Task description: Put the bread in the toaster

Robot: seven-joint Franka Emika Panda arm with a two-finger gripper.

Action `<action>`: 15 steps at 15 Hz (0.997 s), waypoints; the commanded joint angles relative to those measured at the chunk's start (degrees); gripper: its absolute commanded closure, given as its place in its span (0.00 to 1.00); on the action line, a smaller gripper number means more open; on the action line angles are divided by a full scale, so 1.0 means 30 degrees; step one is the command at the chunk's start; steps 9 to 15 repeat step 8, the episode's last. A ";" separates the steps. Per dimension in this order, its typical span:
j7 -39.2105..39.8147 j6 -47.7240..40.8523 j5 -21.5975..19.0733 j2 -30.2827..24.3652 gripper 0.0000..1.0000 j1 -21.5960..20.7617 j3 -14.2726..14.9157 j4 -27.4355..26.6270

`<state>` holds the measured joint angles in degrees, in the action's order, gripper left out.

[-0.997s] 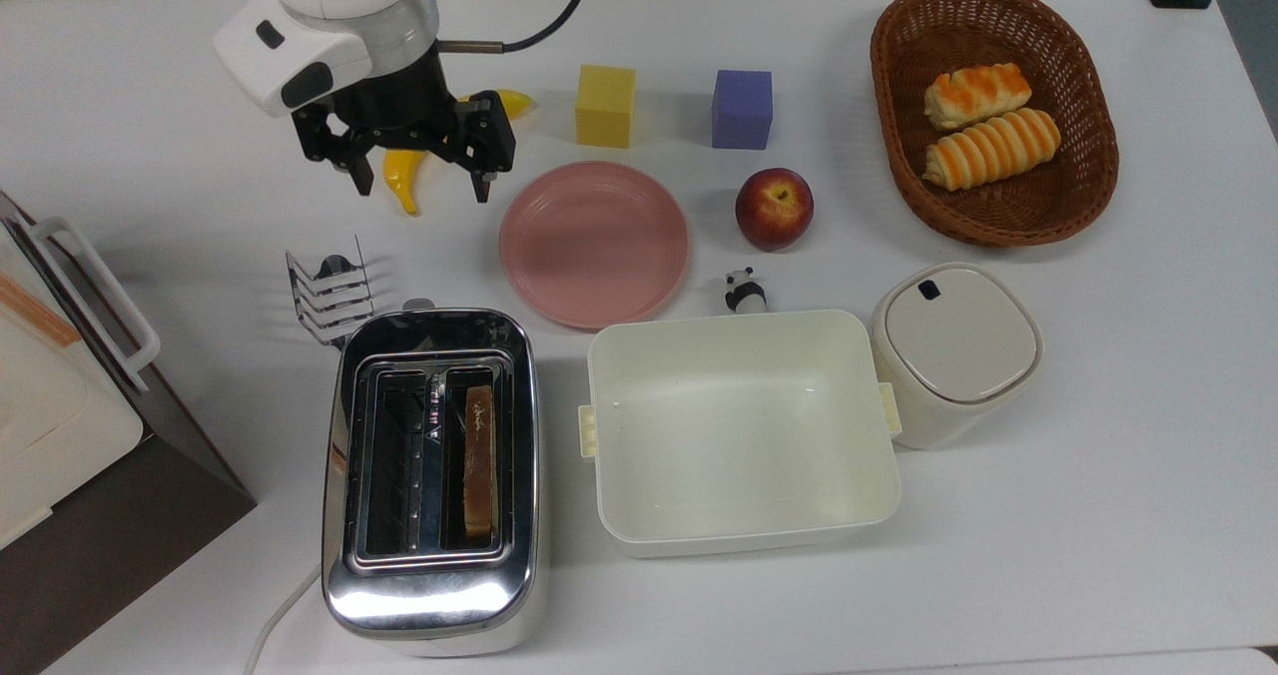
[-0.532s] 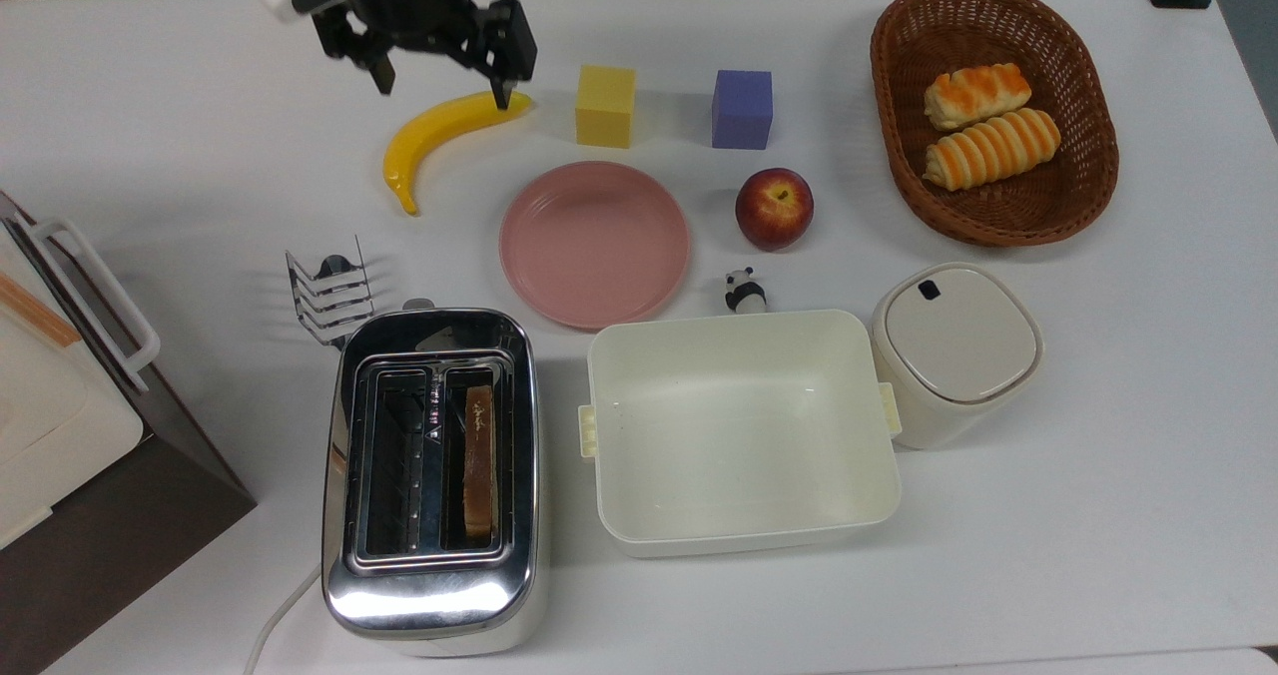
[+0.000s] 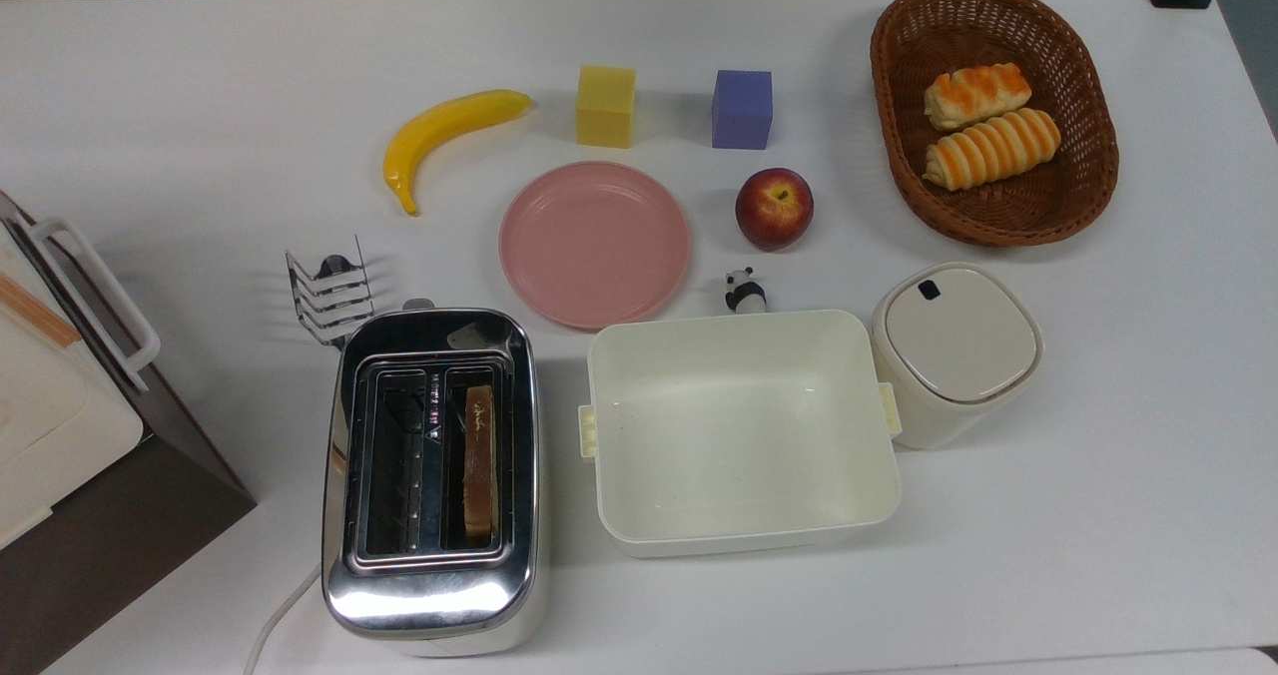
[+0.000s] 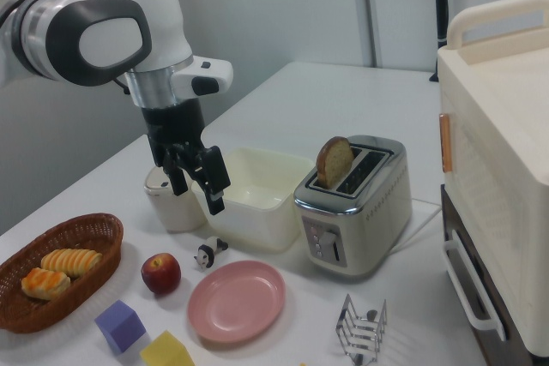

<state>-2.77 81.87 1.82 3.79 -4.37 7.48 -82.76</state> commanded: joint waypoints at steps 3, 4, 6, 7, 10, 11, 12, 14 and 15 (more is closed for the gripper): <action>-0.0103 0.1740 0.1151 -0.0589 0.00 -0.0329 0.0084 -0.1297; -0.0074 0.2064 0.1239 -0.0589 0.00 -0.0387 0.0084 -0.1416; -0.0074 0.2154 0.1240 -0.0589 0.00 -0.0417 0.0055 -0.1446; -0.0016 0.2184 0.1240 -0.0560 0.00 -0.0388 0.0055 -0.1446; 0.0014 0.2184 0.1240 -0.0559 0.00 -0.0358 0.0055 -0.1446; 0.0014 0.2184 0.1240 -0.0559 0.00 -0.0358 0.0055 -0.1446; 0.0014 0.2184 0.1240 -0.0559 0.00 -0.0358 0.0055 -0.1446; 0.0014 0.2184 0.1240 -0.0559 0.00 -0.0358 0.0055 -0.1446; 0.0014 0.2184 0.1240 -0.0559 0.00 -0.0358 0.0055 -0.1446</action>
